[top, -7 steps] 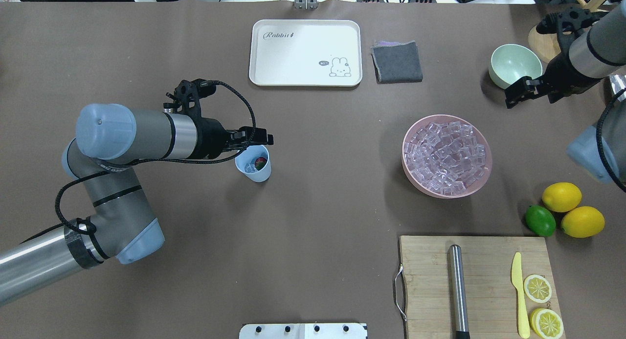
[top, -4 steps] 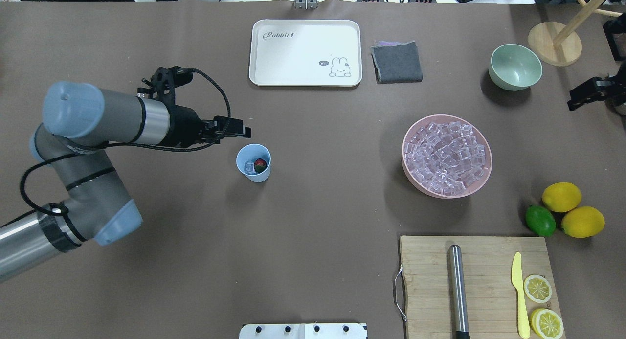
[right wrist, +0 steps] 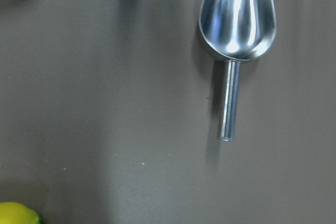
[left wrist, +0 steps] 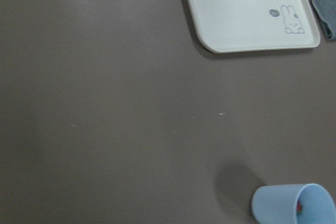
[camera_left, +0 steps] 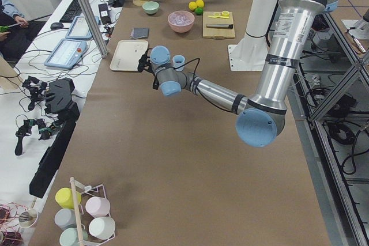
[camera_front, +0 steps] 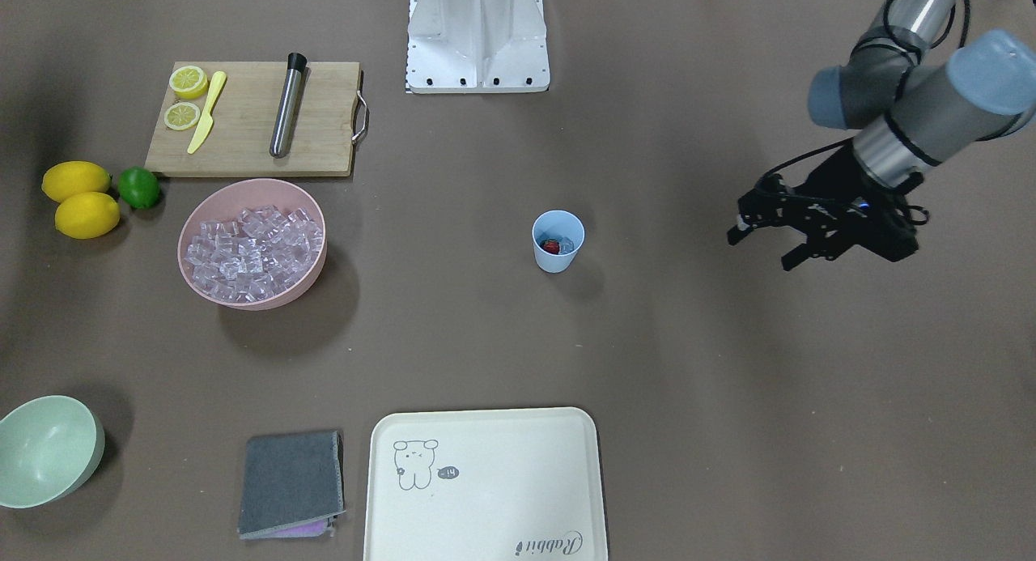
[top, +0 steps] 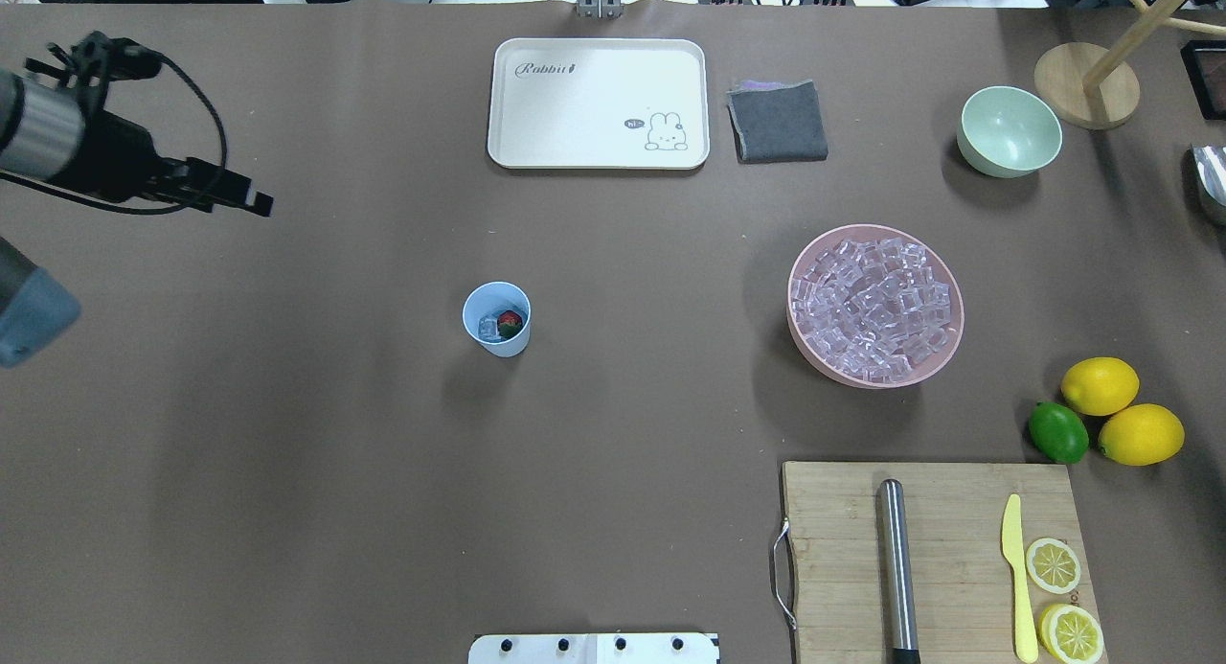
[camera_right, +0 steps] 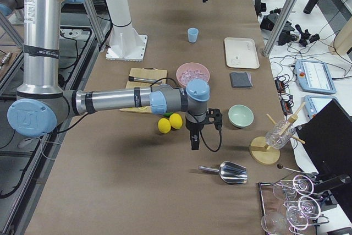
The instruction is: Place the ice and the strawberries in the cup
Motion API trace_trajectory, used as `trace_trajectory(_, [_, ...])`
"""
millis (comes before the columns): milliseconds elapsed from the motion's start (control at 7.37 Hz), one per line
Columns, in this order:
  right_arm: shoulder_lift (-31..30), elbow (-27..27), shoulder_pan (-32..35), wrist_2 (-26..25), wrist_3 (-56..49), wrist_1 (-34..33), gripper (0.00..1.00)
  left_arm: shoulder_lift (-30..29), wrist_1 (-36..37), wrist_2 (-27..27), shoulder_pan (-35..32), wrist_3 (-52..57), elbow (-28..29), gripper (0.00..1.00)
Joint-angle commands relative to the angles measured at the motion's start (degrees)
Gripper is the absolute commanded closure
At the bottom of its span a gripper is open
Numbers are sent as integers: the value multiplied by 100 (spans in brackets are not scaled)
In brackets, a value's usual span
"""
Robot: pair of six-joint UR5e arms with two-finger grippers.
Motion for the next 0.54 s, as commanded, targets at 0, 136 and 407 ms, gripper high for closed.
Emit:
trace_trajectory(0, [-31,-298,383,20,-119,-3,0,485,941,-197,-972,2118,7,2])
trace_trajectory(136, [-39,-385,384,29,-119,-21,0,548,1703,-197,-1377,3443,7,1])
trace_trajectory(407, [-65,-422,384,29,-119,-12,0,496,3617,-188,-2430,5811,-2,1])
